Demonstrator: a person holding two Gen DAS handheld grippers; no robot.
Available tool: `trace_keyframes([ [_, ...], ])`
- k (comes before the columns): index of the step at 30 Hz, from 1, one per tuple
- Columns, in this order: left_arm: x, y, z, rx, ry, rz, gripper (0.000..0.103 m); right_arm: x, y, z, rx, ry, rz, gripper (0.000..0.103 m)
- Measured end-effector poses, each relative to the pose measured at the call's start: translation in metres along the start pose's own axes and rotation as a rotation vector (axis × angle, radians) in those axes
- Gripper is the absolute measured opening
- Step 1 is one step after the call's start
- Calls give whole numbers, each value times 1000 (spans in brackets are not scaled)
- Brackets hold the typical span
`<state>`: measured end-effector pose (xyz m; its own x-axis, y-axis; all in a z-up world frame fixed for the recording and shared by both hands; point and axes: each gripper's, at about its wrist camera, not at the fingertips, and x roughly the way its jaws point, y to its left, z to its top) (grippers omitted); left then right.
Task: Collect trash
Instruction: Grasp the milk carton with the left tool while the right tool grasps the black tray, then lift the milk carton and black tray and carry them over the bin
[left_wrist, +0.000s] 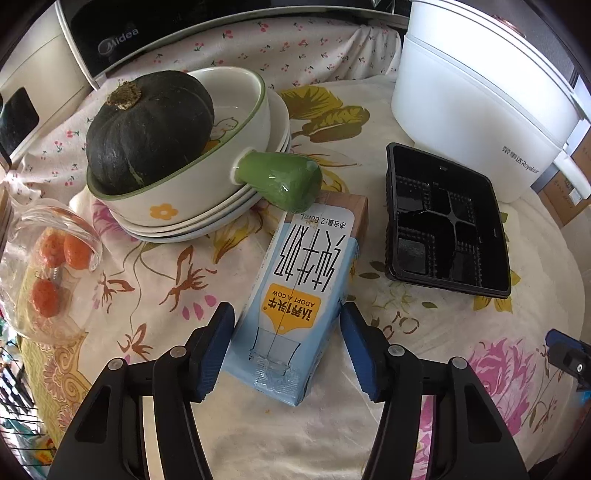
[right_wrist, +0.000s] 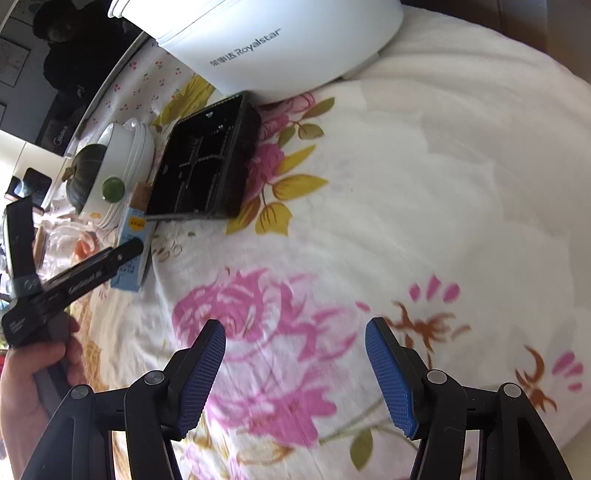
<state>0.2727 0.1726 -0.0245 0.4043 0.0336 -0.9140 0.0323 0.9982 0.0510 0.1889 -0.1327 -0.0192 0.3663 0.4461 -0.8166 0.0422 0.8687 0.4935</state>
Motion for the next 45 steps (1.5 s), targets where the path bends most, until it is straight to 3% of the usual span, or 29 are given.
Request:
trace_keyframes([
  [4, -2, -5, -2, 23, 2, 14, 60, 18, 13, 22, 11, -41, 13, 68],
  [9, -2, -5, -1, 7, 4, 0, 60, 37, 19, 45, 38, -58, 26, 48],
  [12, -5, -2, -3, -8, 9, -9, 59, 44, 22, 53, 70, -76, 44, 46],
  [19, -19, 13, -7, -85, 4, -38, 57, 65, 48, 59, -31, -85, 9, 39],
  [20, -22, 13, -7, -83, 1, -36, 57, 70, 53, 58, -57, -77, -10, 30],
  [21, -25, 12, -8, -80, -3, -38, 56, 73, 57, 57, -83, -65, -37, 13],
  [24, -35, 6, -14, -74, -17, -46, 56, 72, 58, 54, -78, -50, -43, 6],
  [28, -52, -5, -25, -77, -35, -88, 54, 59, 55, 49, -52, -55, -35, 5],
  [35, -79, -21, -41, -192, -53, -171, 52, 33, 40, 35, -3, -41, -33, 5],
  [40, -92, -34, -46, -285, -69, -297, 51, -4, 20, 29, 61, -67, -3, 5],
  [45, -109, -58, -55, -339, -90, -432, 51, -43, 3, 23, 49, -109, -37, 5],
])
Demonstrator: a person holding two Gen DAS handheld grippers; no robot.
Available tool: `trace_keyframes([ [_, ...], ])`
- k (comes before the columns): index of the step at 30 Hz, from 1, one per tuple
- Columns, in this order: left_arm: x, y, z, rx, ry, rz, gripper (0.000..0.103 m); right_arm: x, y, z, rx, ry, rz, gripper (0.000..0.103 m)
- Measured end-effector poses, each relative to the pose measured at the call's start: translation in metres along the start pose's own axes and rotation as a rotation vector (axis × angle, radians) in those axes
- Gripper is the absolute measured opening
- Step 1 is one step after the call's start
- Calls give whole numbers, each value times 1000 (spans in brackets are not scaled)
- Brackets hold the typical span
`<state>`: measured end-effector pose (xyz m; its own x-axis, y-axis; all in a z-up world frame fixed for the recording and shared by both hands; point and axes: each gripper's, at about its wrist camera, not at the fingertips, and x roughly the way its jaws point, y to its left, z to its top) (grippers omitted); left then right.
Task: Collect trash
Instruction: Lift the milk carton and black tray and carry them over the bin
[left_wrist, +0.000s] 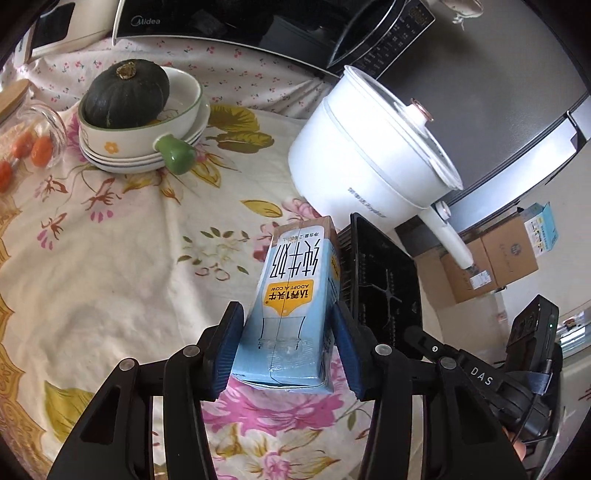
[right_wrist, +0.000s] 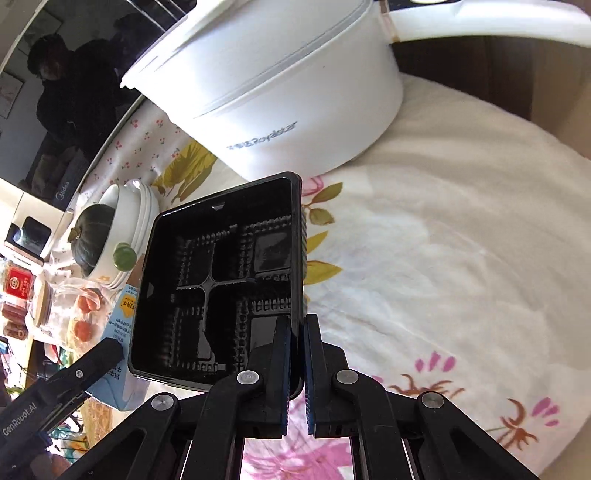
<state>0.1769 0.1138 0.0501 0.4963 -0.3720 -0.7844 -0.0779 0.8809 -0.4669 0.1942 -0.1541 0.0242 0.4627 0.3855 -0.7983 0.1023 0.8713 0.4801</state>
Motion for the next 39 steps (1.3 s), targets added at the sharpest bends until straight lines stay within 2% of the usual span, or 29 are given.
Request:
trace_keyframes([
  [3, -2, -11, -13, -18, 0, -49, 51, -23, -11, -2, 2, -27, -12, 5],
  [6, -7, -21, -27, -11, -25, -55, 51, -50, -23, -4, -8, -75, -13, 5],
  [15, -13, -97, -86, 200, -9, -172, 51, -123, -67, -42, 28, -188, 0, 5],
  [18, -7, -120, -107, 283, 20, -167, 49, -143, -89, -52, 68, -211, 6, 5],
  [19, -4, -127, -113, 311, 31, -165, 42, -148, -95, -55, 80, -218, 8, 5],
  [20, 0, -133, -119, 337, 49, -161, 4, -153, -100, -57, 88, -226, 1, 5],
  [21, 4, -137, -123, 347, 73, -159, 0, -157, -105, -60, 91, -233, -11, 5],
  [24, 21, -146, -137, 366, 145, -206, 0, -166, -123, -76, 111, -240, -36, 5],
  [28, 53, -158, -164, 362, 294, -276, 0, -166, -155, -100, 159, -202, -66, 5],
  [31, 65, -167, -179, 416, 316, -231, 0, -164, -179, -114, 205, -164, -135, 5],
  [35, 75, -176, -195, 492, 332, -173, 0, -162, -189, -123, 163, -127, -247, 5],
  [37, 77, -180, -203, 539, 342, -151, 0, -149, -189, -128, 64, -46, -383, 6],
  [39, 80, -185, -209, 582, 336, -101, 9, -128, -185, -134, -39, 46, -517, 13],
])
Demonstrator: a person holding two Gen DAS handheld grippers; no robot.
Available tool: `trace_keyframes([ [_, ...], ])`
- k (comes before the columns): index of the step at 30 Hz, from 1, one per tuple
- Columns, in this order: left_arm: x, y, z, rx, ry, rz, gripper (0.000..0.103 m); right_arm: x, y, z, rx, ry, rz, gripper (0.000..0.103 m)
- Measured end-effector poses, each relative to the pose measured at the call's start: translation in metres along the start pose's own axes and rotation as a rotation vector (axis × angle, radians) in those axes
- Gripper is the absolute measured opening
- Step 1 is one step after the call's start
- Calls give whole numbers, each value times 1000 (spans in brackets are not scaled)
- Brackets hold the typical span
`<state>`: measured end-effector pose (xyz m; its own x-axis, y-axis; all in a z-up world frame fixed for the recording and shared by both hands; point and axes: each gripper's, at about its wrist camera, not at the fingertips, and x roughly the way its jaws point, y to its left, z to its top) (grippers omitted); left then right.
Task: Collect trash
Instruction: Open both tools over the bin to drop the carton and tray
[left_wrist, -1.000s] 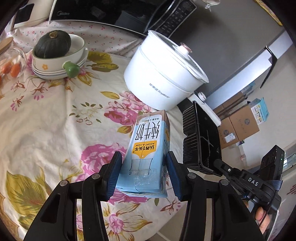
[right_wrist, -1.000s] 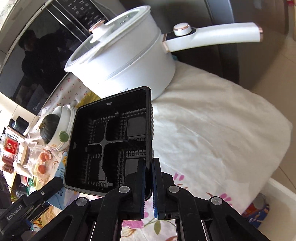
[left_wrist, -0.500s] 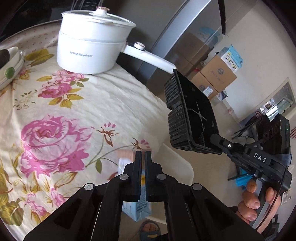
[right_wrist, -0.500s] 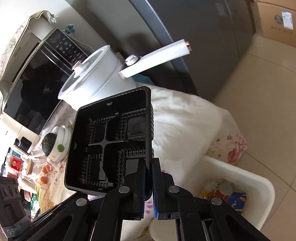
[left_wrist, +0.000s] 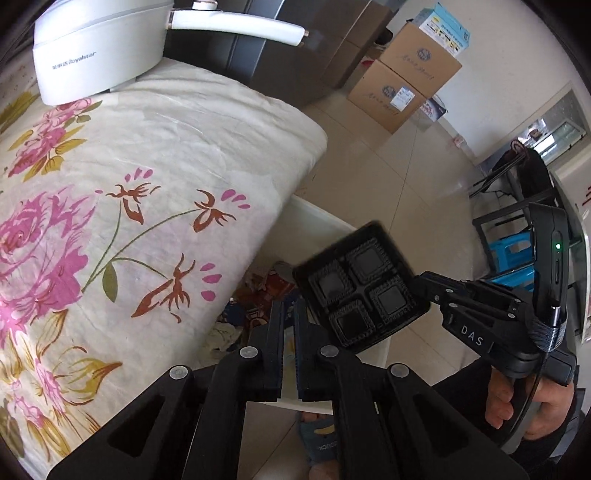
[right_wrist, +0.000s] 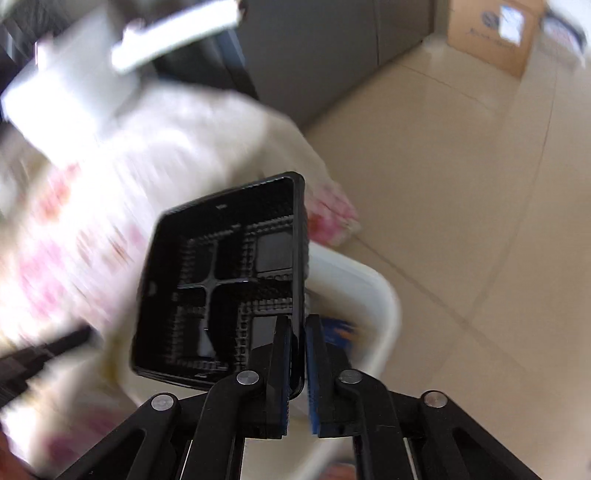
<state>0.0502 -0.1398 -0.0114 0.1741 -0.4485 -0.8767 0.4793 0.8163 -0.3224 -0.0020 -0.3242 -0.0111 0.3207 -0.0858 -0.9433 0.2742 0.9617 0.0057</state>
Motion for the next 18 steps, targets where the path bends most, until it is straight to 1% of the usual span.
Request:
trace_keyframes([
  [1, 2, -1, 1, 5, 6, 25, 13, 6, 3, 0, -8, 15, -6, 15],
  [3, 5, 1, 1, -15, 6, 39, 43, 11, 7, 1, 14, 30, 76, 41],
  [4, 6, 3, 1, -31, 3, 35, 49, 10, 10, 2, 8, 28, 111, 45],
  [5, 7, 4, 2, -44, 4, 36, 52, 7, 13, 3, -4, 19, 119, 48],
  [7, 7, 9, 1, -52, 9, 46, 52, 0, 19, 3, -30, -13, 82, 52],
  [9, 6, 12, 0, -57, 7, 71, 52, -4, 23, 4, -43, -32, 70, 61],
  [11, 5, 14, 2, -62, -4, 102, 53, -6, 26, 5, -33, -33, 83, 63],
  [16, -3, 12, 4, -34, -42, 188, 62, -15, 26, 7, -13, -69, 105, 65],
  [18, -5, 10, 5, -17, -52, 208, 63, -15, 26, 7, -11, -76, 107, 69],
])
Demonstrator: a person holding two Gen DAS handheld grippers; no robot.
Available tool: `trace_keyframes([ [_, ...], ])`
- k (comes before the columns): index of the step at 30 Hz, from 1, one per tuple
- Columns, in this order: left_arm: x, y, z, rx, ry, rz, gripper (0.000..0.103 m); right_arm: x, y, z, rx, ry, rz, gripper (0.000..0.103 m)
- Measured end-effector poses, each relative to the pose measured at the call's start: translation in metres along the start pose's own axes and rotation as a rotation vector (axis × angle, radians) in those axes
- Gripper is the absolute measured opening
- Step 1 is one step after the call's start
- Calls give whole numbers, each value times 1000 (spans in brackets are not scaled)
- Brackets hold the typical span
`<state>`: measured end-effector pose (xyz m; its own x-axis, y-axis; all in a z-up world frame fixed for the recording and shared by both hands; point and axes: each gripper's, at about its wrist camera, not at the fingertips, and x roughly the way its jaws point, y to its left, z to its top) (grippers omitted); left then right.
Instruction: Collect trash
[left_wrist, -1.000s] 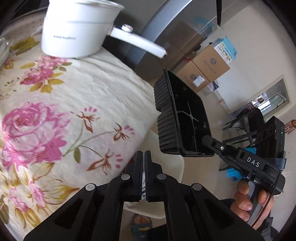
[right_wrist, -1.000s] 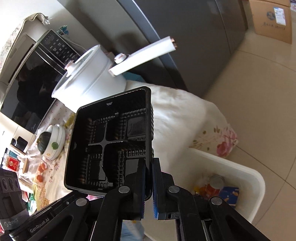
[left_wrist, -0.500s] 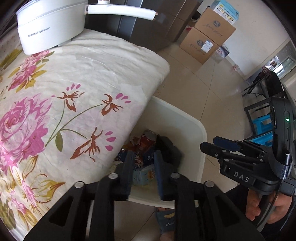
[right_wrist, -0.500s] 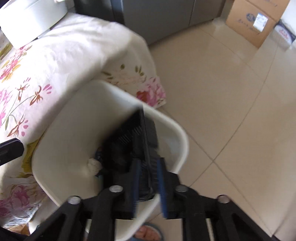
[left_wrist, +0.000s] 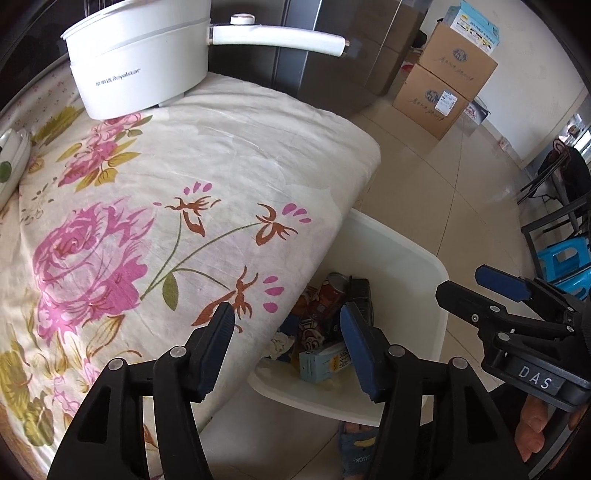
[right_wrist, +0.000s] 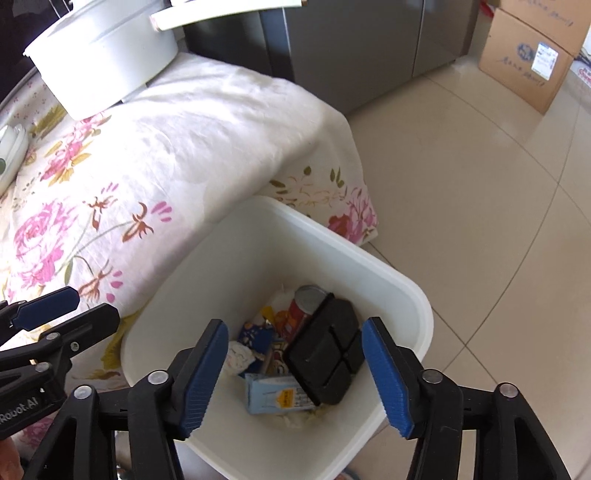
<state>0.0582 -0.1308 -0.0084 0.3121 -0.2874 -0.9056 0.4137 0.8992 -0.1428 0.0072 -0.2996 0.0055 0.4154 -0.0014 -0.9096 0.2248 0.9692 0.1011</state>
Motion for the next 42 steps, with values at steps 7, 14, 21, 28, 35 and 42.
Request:
trace_keyframes([
  [7, -11, 4, 2, 16, -42, 57, 65, -4, 11, 4, 7, -46, 57, 70],
  [14, -15, -4, 2, 47, -64, 121, 68, -14, 29, 0, -27, -88, 74, 74],
  [21, -35, -6, -5, 59, -118, 209, 71, -26, 34, -7, 0, -126, 73, 77],
  [28, -55, -3, -30, 31, -144, 250, 71, -43, 39, -26, 49, -188, 34, 78],
  [35, -90, -5, -71, 19, -213, 229, 72, -57, 43, -64, 87, -243, 5, 86],
  [42, -101, -2, -116, 5, -245, 278, 72, -69, 54, -104, 76, -315, -34, 89],
])
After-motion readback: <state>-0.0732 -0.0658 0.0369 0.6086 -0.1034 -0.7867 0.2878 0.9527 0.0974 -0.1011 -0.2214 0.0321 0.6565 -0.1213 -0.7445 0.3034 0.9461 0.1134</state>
